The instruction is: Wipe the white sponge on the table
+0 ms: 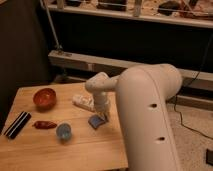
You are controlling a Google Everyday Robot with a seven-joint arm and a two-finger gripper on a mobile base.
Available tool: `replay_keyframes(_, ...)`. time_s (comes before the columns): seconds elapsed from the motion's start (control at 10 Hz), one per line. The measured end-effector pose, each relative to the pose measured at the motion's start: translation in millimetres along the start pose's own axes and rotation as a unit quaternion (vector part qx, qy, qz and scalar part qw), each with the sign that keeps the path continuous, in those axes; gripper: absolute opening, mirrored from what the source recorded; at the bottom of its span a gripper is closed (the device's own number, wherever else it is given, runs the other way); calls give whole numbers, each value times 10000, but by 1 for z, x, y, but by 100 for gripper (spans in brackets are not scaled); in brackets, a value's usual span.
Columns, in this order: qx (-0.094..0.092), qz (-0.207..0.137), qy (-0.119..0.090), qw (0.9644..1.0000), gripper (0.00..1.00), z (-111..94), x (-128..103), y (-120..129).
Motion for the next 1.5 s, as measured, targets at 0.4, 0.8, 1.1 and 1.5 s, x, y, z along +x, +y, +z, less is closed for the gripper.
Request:
replay_keyframes(0.4,139,-606,-87,9980,8,-18,15,47)
replay_keyframes(0.8,569,-863,23,9946,8,-13,53,46)
replay_keyframes(1.1,668,-960,121,9931,8,-3,77,49)
replay_keyframes(1.5,602,-981,234,9931,8,5,111,49)
